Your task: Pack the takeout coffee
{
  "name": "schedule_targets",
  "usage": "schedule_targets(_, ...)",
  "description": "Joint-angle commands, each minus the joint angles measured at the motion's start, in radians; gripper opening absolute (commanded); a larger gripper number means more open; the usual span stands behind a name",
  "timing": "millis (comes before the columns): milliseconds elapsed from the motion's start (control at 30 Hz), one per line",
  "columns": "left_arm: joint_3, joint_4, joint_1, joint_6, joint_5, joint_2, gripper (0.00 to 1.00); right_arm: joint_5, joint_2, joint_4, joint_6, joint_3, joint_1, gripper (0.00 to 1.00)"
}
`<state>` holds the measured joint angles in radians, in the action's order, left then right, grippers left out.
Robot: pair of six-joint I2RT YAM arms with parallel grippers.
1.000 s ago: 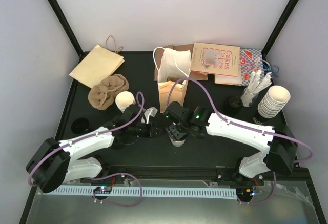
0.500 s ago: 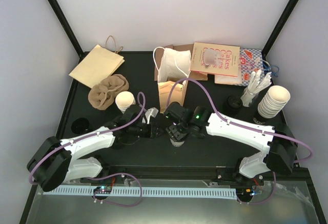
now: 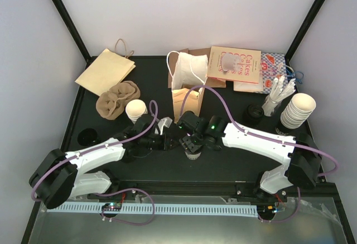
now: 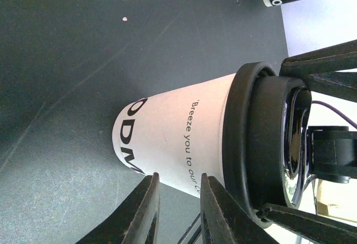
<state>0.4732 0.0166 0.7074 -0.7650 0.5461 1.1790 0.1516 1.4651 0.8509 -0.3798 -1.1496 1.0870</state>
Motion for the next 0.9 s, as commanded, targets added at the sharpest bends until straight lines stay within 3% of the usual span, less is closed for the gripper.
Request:
schedule_targets(0,0.001,0.044,0.003,-0.025,0.003,-0.030,0.21,-0.023,0.017,-0.009,0.005,0.034,0.005,0.75)
schedule_targets(300,-0.024,0.116,-0.004,-0.085,0.010,-0.056,0.23,-0.075,-0.008,-0.025,0.016,0.135,0.005,0.74)
schedule_targets(867,0.052,0.175,-0.003,-0.103,0.094,0.096,0.29,-0.085,-0.026,-0.040,0.030,0.146,0.004,0.75)
